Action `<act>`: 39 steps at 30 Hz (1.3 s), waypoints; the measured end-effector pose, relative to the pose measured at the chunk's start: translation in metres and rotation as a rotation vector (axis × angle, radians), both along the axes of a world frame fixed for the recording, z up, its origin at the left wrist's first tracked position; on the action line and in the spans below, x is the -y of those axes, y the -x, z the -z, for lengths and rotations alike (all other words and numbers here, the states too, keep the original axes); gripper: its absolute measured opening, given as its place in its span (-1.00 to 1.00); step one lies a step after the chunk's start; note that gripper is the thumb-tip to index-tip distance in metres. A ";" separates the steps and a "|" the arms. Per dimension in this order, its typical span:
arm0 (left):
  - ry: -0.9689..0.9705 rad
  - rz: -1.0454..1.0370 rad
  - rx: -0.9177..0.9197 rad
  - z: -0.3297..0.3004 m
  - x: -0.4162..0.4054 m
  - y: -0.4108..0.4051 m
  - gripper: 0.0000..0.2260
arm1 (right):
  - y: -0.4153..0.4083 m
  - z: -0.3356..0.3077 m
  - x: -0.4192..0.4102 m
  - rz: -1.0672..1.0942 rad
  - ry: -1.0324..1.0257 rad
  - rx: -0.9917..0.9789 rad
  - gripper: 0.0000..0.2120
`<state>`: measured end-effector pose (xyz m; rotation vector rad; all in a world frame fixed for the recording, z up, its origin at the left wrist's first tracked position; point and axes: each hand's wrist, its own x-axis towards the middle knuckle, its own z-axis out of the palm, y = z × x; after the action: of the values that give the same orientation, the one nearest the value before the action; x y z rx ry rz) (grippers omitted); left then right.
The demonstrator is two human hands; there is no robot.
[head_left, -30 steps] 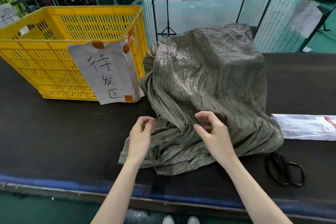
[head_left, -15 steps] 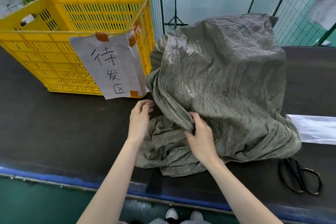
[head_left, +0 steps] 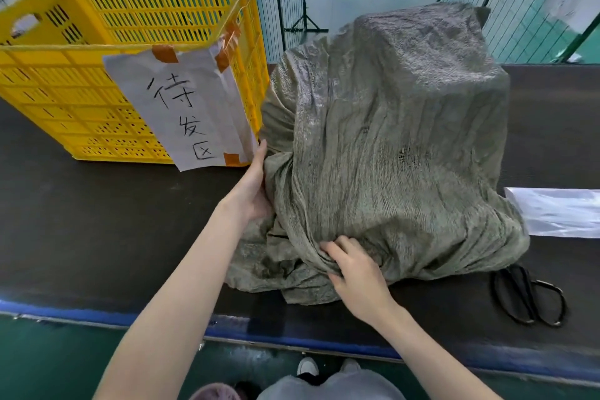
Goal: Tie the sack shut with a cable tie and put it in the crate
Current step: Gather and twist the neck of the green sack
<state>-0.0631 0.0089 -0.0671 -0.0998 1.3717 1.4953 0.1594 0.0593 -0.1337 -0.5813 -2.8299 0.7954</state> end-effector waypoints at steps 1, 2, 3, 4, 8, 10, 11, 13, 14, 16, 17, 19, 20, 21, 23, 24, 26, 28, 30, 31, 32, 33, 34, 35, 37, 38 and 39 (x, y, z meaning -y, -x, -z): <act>0.001 0.040 0.010 -0.002 -0.002 -0.002 -0.30 | -0.001 0.002 0.000 -0.005 -0.010 0.010 -0.56; 0.004 0.080 0.004 -0.005 -0.005 -0.001 -0.31 | -0.001 0.003 -0.001 -0.015 -0.020 0.024 -0.56; 0.017 0.124 -0.010 -0.007 -0.006 0.000 -0.31 | -0.002 0.004 0.000 -0.023 -0.028 0.040 -0.55; 0.036 0.163 -0.030 -0.011 -0.008 0.002 -0.31 | -0.002 0.005 0.000 -0.032 -0.043 0.055 -0.54; 0.112 0.369 -0.168 -0.022 -0.018 0.001 -0.26 | -0.006 0.007 0.002 -0.064 -0.139 0.079 -0.47; 0.182 0.449 -0.274 -0.023 -0.022 -0.006 -0.30 | -0.008 0.006 0.001 -0.080 -0.178 0.079 -0.44; 0.202 0.475 -0.336 -0.022 -0.023 -0.011 -0.41 | -0.007 0.005 0.000 -0.089 -0.191 0.085 -0.44; 0.198 0.458 -0.409 -0.016 -0.022 -0.022 -0.60 | -0.007 0.001 -0.004 -0.105 -0.127 0.121 -0.44; 0.178 0.415 -0.412 -0.011 -0.020 -0.027 -0.63 | -0.007 -0.004 -0.006 -0.104 -0.069 0.121 -0.44; 0.105 0.307 -0.369 0.000 -0.014 -0.037 -0.68 | -0.008 -0.016 -0.012 -0.078 0.052 0.079 -0.42; 0.065 0.248 -0.345 0.006 -0.010 -0.042 -0.70 | -0.009 -0.024 -0.015 -0.064 0.113 0.044 -0.40; 0.015 0.160 -0.309 0.016 -0.004 -0.050 -0.67 | -0.011 -0.041 -0.022 -0.086 0.169 -0.002 -0.36; 0.003 0.137 -0.292 0.022 0.000 -0.053 -0.64 | -0.013 -0.050 -0.025 -0.131 0.149 0.018 -0.32; -0.002 0.123 -0.277 0.027 0.004 -0.056 -0.61 | -0.014 -0.058 -0.028 -0.185 0.099 0.059 -0.28; 0.006 0.101 -0.276 0.032 0.014 -0.063 -0.57 | -0.014 -0.073 -0.034 -0.292 -0.007 0.143 -0.20; 0.022 0.087 -0.293 0.036 0.019 -0.064 -0.55 | -0.013 -0.080 -0.037 -0.323 -0.025 0.164 -0.18; 0.070 0.083 -0.322 0.042 0.029 -0.069 -0.44 | -0.012 -0.091 -0.043 -0.337 0.011 0.152 -0.20; 0.096 0.066 -0.307 0.057 0.037 -0.070 -0.29 | -0.008 -0.096 -0.049 -0.282 0.062 0.071 -0.32; 0.103 0.050 -0.255 0.056 0.042 -0.078 -0.29 | -0.004 -0.094 -0.053 -0.175 0.026 -0.071 -0.52; 0.082 0.009 -0.249 0.050 0.043 -0.086 -0.37 | -0.002 -0.092 -0.054 -0.108 -0.040 -0.153 -0.62; 0.054 -0.034 -0.260 0.046 0.042 -0.092 -0.48 | 0.000 -0.089 -0.053 -0.032 -0.121 -0.234 -0.70; 0.050 -0.058 -0.259 0.046 0.043 -0.097 -0.50 | 0.003 -0.085 -0.053 0.055 -0.200 -0.303 -0.75; 0.048 -0.091 -0.237 0.044 0.045 -0.104 -0.55 | 0.005 -0.083 -0.052 0.145 -0.264 -0.339 -0.74; 0.058 -0.125 -0.179 0.049 0.047 -0.108 -0.60 | 0.008 -0.080 -0.052 0.224 -0.303 -0.335 -0.68; 0.070 -0.138 0.004 0.061 0.054 -0.108 -0.62 | 0.013 -0.072 -0.053 0.315 -0.239 -0.190 -0.48; 0.092 -0.104 0.080 0.065 0.058 -0.109 -0.58 | 0.016 -0.067 -0.054 0.327 -0.142 -0.078 -0.37; 0.108 -0.086 0.112 0.068 0.061 -0.110 -0.57 | 0.019 -0.061 -0.055 0.325 -0.042 0.015 -0.28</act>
<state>0.0467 -0.0516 -0.1353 -0.3098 1.3714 1.4637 0.1408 0.1142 -0.0727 -1.0093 -2.6553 0.6713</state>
